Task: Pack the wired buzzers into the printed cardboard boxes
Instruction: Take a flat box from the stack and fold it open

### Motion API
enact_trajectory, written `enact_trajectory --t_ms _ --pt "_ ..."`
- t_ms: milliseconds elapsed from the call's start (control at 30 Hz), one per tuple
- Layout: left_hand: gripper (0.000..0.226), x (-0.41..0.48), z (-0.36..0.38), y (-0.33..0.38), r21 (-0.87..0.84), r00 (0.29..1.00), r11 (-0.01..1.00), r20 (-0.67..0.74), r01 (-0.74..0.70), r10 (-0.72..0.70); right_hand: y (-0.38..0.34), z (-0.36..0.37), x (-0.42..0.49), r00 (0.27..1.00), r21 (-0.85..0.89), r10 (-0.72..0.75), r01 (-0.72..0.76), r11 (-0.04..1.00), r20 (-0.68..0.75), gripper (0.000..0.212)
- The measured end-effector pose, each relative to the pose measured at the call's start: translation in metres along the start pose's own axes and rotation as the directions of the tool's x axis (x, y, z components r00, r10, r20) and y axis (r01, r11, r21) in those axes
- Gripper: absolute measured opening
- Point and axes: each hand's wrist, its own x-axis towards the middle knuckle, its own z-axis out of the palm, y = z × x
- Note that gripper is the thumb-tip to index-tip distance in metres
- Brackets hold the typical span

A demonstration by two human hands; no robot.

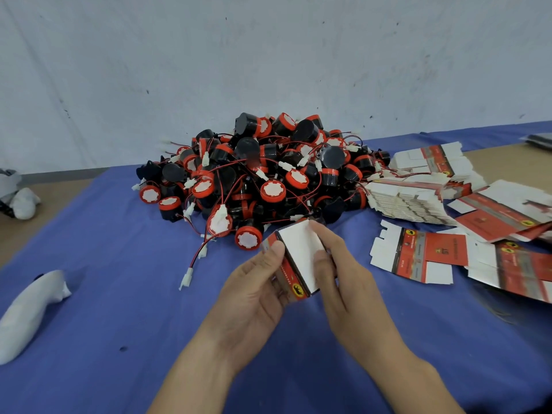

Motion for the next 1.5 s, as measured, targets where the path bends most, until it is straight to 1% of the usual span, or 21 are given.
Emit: enact_trajectory --t_ms 100,167,267,367,467,500,567,600,667,733,767,833,933,1067,1100,1133,1233,1300,1400,1433,1500 --pt "0.039 -0.001 0.000 0.000 0.127 0.995 0.988 -0.024 -0.090 0.094 0.004 0.002 0.000 0.999 -0.007 0.036 -0.035 0.999 0.019 0.040" --pt "0.032 -0.003 0.001 -0.003 0.275 0.981 0.947 -0.046 -0.168 0.188 0.008 0.003 0.001 0.997 -0.031 0.059 -0.057 0.998 0.059 0.046" --pt "0.018 -0.003 0.000 -0.010 0.596 0.938 0.763 -0.046 -0.251 0.345 0.006 0.004 0.002 0.988 -0.092 0.094 -0.083 0.992 0.124 0.055" --pt "0.030 -0.002 -0.003 -0.015 0.837 0.904 0.495 0.001 -0.235 0.428 0.006 0.005 0.003 0.991 -0.213 0.087 -0.063 0.975 0.105 0.059" --pt "0.018 -0.001 -0.012 -0.024 0.974 0.905 0.137 0.109 -0.179 0.412 0.013 0.002 0.004 0.982 -0.237 0.147 -0.115 0.965 0.122 0.072" --pt "0.017 0.000 -0.014 -0.026 0.987 0.906 -0.010 0.148 -0.158 0.396 0.015 0.001 0.004 0.980 -0.210 0.164 -0.139 0.968 0.110 0.071" --pt "0.029 0.002 -0.016 -0.030 0.939 0.898 -0.299 0.270 -0.167 0.346 0.019 0.001 0.006 0.975 -0.094 0.195 -0.185 0.978 0.111 0.066" --pt "0.039 0.003 -0.016 -0.032 0.910 0.882 -0.355 0.336 -0.213 0.331 0.020 0.002 0.007 0.969 -0.022 0.209 -0.207 0.978 0.132 0.063" --pt "0.051 0.005 -0.015 -0.034 0.882 0.856 -0.376 0.410 -0.284 0.315 0.021 0.003 0.008 0.957 0.076 0.226 -0.242 0.967 0.180 0.060" --pt "0.051 0.009 -0.017 -0.037 0.853 0.819 -0.408 0.470 -0.325 0.329 0.023 0.002 0.009 0.958 0.107 0.212 -0.235 0.966 0.192 0.063" --pt "0.051 0.010 -0.018 -0.039 0.848 0.802 -0.396 0.492 -0.352 0.340 0.024 0.001 0.009 0.961 0.103 0.206 -0.228 0.968 0.185 0.062" --pt "0.054 0.009 -0.017 -0.042 0.849 0.776 -0.327 0.518 -0.415 0.360 0.024 -0.002 0.011 0.955 0.097 0.243 -0.261 0.960 0.171 0.044" --pt "0.042 0.005 -0.010 -0.041 0.850 0.765 -0.252 0.526 -0.463 0.372 0.025 -0.004 0.012 0.937 0.063 0.306 -0.320 0.945 0.171 0.033" --pt "0.034 0.001 -0.003 -0.037 0.843 0.733 -0.309 0.537 -0.441 0.418 0.026 -0.014 0.013 0.942 0.065 0.321 -0.328 0.943 0.099 0.059" --pt "0.034 0.000 -0.001 -0.036 0.847 0.715 -0.298 0.531 -0.440 0.454 0.025 -0.017 0.013 0.947 0.057 0.315 -0.318 0.946 0.068 0.060" --pt "0.033 -0.001 0.000 -0.034 0.859 0.700 -0.254 0.510 -0.444 0.500 0.025 -0.020 0.014 0.949 0.043 0.312 -0.313 0.949 0.041 0.060" --pt "0.030 -0.002 -0.003 -0.029 0.908 0.691 -0.041 0.346 -0.417 0.635 0.030 -0.031 0.014 0.944 0.016 0.329 -0.328 0.944 -0.020 0.033" --pt "0.024 0.004 -0.012 -0.027 0.945 0.728 0.103 0.166 -0.310 0.665 0.032 -0.038 0.014 0.942 -0.015 0.329 -0.330 0.944 -0.066 0.016" --pt "0.023 0.024 -0.038 -0.027 0.937 0.808 0.343 -0.149 -0.069 0.570 0.030 -0.045 0.012 0.943 -0.048 0.312 -0.319 0.947 -0.117 0.008" --pt "0.024 0.031 -0.047 -0.028 0.919 0.822 0.395 -0.225 0.000 0.523 0.029 -0.048 0.011 0.943 -0.063 0.309 -0.318 0.946 -0.121 0.007" --pt "0.026 0.041 -0.063 -0.029 0.912 0.843 0.397 -0.295 0.106 0.451 0.032 -0.051 0.008 0.945 -0.084 0.311 -0.320 0.944 -0.105 0.013"
